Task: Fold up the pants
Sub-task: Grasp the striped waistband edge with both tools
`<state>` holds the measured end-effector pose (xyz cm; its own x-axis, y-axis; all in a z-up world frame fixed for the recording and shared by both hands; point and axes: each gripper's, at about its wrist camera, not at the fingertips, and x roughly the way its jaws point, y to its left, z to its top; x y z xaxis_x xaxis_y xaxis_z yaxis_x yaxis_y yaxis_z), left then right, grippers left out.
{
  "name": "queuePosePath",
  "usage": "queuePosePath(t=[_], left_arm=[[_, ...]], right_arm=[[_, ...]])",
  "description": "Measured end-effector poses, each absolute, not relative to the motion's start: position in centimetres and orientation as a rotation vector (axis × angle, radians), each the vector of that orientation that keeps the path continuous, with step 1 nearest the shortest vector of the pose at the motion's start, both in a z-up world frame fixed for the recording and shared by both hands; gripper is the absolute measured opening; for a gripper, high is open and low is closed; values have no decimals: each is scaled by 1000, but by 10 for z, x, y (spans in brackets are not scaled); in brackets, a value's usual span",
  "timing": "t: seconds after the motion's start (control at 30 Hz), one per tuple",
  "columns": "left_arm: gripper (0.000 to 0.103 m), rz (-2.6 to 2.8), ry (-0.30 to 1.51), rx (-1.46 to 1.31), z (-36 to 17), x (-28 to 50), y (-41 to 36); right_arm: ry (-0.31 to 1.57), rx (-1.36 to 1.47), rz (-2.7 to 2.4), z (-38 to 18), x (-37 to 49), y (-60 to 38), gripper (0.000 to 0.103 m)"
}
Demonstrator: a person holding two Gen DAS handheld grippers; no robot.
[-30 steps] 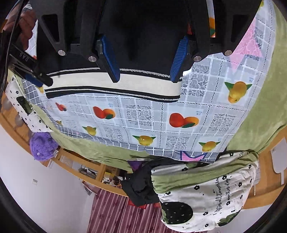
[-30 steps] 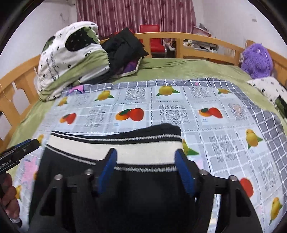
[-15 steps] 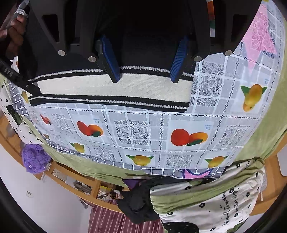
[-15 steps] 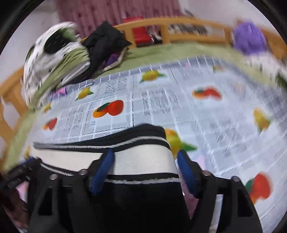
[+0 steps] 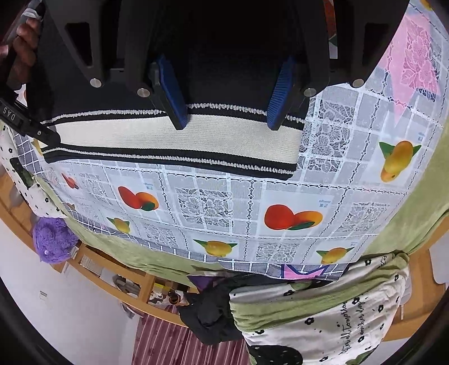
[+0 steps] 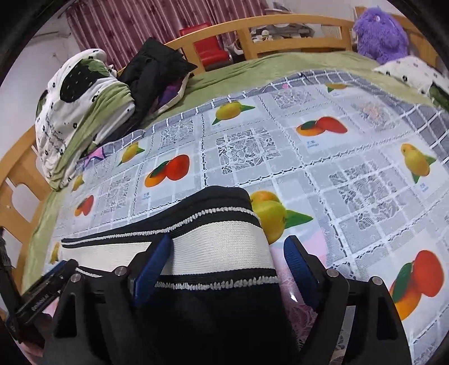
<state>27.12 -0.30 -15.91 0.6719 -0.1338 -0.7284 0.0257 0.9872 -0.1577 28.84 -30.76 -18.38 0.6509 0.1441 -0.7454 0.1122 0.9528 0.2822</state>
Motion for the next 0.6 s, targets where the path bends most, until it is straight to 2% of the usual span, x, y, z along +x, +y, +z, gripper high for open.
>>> queuePosePath(t=[0.2, 0.23, 0.27, 0.3, 0.33, 0.4, 0.6], left_arm=[[57, -99, 836, -124, -152, 271, -2], [56, -103, 829, -122, -149, 270, 0], [53, -106, 818, -121, -145, 270, 2], [46, -110, 798, -124, -140, 268, 4], [45, -114, 780, -124, -136, 267, 5], [44, -122, 751, -111, -129, 267, 6], [42, -118, 839, -89, -148, 284, 4]], right_arm=[[820, 110, -69, -167, 283, -284, 79], [809, 79, -76, -162, 281, -280, 69], [786, 36, -75, -152, 278, -275, 54], [756, 6, -67, -143, 274, -270, 49], [702, -18, -48, -133, 266, -266, 45], [664, -38, -9, -126, 262, -260, 45], [796, -92, -16, -164, 286, -255, 45]])
